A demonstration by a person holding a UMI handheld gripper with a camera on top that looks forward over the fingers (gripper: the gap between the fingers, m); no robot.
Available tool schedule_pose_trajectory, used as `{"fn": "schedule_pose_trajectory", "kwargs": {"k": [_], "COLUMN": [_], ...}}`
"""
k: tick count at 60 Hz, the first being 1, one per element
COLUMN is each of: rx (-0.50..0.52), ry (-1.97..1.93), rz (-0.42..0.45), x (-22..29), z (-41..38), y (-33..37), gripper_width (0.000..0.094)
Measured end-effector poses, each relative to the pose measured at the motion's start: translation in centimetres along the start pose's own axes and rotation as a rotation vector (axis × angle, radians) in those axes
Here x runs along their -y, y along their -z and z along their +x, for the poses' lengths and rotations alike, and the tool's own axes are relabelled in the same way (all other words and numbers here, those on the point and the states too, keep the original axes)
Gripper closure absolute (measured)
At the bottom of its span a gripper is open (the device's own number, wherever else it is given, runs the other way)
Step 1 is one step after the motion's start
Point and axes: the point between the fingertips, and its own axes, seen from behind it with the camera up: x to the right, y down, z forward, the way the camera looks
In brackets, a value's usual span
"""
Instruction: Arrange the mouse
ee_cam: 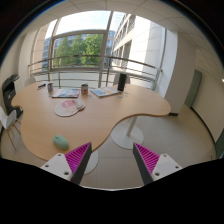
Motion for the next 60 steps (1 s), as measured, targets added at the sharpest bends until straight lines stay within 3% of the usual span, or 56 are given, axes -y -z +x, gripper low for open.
{"fn": "schedule_pose_trajectory", "kwargs": {"k": [20,35,60], "rx": [-0.068,-0.024,0.129], "ry": [0.001,-0.029,0.034], "rz": [-0.043,-0.092,-0.103], "x": [-4.6,-10.7,-9.2], "z": [-0.8,-9.7,-22.0], "y": [2.2,1.6,-12.3], "gripper_width": [0.0088,0.0085,0.0087]}}
